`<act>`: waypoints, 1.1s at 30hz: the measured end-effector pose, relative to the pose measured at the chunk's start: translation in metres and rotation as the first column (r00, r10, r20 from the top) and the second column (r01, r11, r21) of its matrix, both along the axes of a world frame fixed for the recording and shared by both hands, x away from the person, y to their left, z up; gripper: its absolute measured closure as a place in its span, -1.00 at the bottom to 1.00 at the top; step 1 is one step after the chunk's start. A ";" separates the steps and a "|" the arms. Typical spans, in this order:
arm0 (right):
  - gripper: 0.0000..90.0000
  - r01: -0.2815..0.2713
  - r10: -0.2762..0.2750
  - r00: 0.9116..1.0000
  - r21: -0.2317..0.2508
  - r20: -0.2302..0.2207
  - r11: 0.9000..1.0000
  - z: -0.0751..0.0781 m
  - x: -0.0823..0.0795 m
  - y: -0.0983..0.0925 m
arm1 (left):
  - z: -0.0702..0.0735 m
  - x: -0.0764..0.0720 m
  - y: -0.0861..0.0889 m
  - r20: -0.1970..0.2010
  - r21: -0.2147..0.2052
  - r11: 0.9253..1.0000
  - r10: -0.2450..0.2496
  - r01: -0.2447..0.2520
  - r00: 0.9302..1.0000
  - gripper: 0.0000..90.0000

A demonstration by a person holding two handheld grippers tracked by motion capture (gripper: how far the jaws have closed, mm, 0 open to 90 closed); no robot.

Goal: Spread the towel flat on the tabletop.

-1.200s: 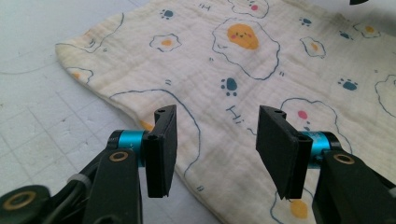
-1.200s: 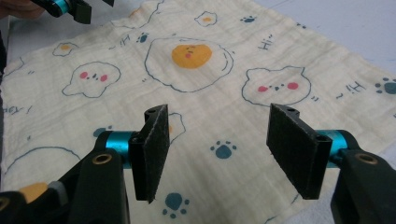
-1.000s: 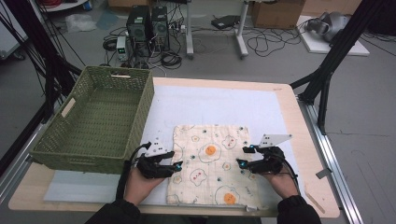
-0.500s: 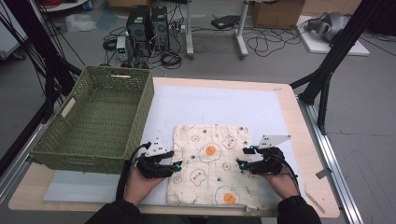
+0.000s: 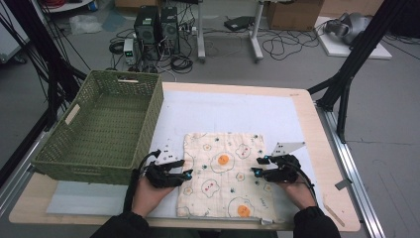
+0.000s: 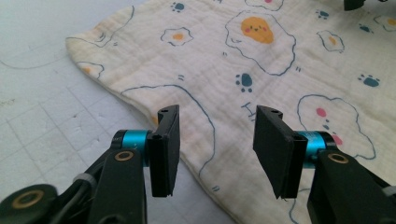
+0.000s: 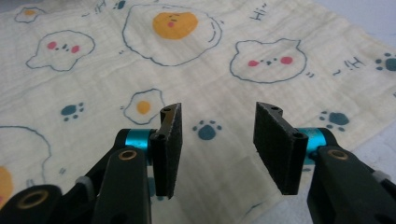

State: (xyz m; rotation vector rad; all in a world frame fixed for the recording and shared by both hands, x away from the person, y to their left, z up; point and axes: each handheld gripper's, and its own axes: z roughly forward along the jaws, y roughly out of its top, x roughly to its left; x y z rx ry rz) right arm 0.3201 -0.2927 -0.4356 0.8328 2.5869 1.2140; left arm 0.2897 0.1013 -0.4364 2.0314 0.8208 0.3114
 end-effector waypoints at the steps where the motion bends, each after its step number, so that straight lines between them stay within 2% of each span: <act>1: 0.22 0.005 -0.005 1.000 -0.004 0.001 1.000 -0.001 0.003 -0.001 | 0.001 0.002 0.000 0.002 -0.001 1.000 0.008 -0.008 1.000 0.20; 3: 0.26 0.015 -0.015 1.000 -0.017 0.005 1.000 -0.001 0.010 -0.003 | 0.002 0.009 -0.003 -0.001 -0.012 1.000 0.027 -0.027 1.000 0.25; 4: 0.28 0.024 -0.024 1.000 -0.015 0.005 1.000 0.000 0.014 -0.005 | 0.003 0.011 -0.005 0.009 -0.017 0.999 0.046 -0.046 0.999 0.28; 7: 0.33 0.048 -0.048 0.999 0.000 -0.002 0.999 0.005 0.026 -0.009 | 0.007 0.023 -0.013 0.016 0.011 0.996 0.089 -0.089 0.996 0.38; 9: 0.35 0.059 -0.059 0.998 -0.008 0.004 0.998 0.010 0.035 -0.010 | 0.009 0.032 -0.018 0.020 0.008 0.993 0.115 -0.115 0.993 0.43; 11: 0.35 0.069 -0.069 0.998 -0.016 0.003 0.997 0.014 0.045 -0.010 | 0.010 0.043 -0.021 0.014 0.030 0.989 0.146 -0.147 0.989 0.48; 13: 0.36 0.083 -0.083 0.997 -0.026 0.010 0.996 0.018 0.053 -0.009 | 0.008 0.054 -0.023 0.002 0.027 0.985 0.169 -0.169 0.986 0.50; 17: 0.35 0.109 -0.108 0.994 -0.044 0.020 0.993 0.022 0.070 -0.007 | 0.004 0.072 -0.024 -0.020 0.039 0.968 0.250 -0.249 0.968 0.49; 19: 0.33 0.120 -0.120 0.993 -0.044 0.014 0.992 0.021 0.077 -0.006 | 0.002 0.079 -0.024 -0.023 0.070 0.958 0.279 -0.276 0.960 0.46; 20: 0.31 0.127 -0.127 0.992 -0.058 0.011 0.990 0.019 0.081 -0.005 | 0.000 0.082 -0.023 -0.023 0.059 0.955 0.294 -0.292 0.956 0.46; 21: 0.31 0.133 -0.133 0.991 -0.068 0.014 0.989 0.018 0.085 -0.005 | -0.002 0.085 -0.022 -0.040 0.048 0.950 0.312 -0.310 0.949 0.46; 23: 0.32 0.156 -0.154 0.988 -0.068 0.022 0.986 0.014 0.089 -0.005 | -0.008 0.089 -0.021 -0.059 0.077 0.938 0.342 -0.337 0.938 0.46; 24: 0.32 0.164 -0.163 0.986 -0.073 0.017 0.984 0.011 0.091 -0.006 | -0.010 0.090 -0.020 -0.057 0.077 0.940 0.338 -0.333 0.939 0.46; 27: 0.32 0.175 -0.177 0.984 -0.086 -0.021 0.981 0.003 0.095 -0.008 | -0.010 0.090 -0.022 -0.034 0.089 0.935 0.346 -0.342 0.937 0.58; 29: 0.39 0.175 -0.179 0.983 -0.092 -0.041 0.980 -0.002 0.097 -0.007 | -0.010 0.091 -0.021 -0.041 0.077 0.934 0.353 -0.349 0.935 0.67; 31: 0.56 0.192 -0.196 0.980 -0.095 -0.028 0.977 -0.004 0.096 -0.006 | -0.011 0.092 -0.020 -0.052 0.062 0.936 0.350 -0.347 0.935 0.81; 33: 0.84 0.179 -0.183 0.982 -0.079 -0.048 0.981 -0.004 0.096 -0.007 | -0.011 0.092 -0.021 -0.051 0.054 0.937 0.348 -0.345 0.936 0.91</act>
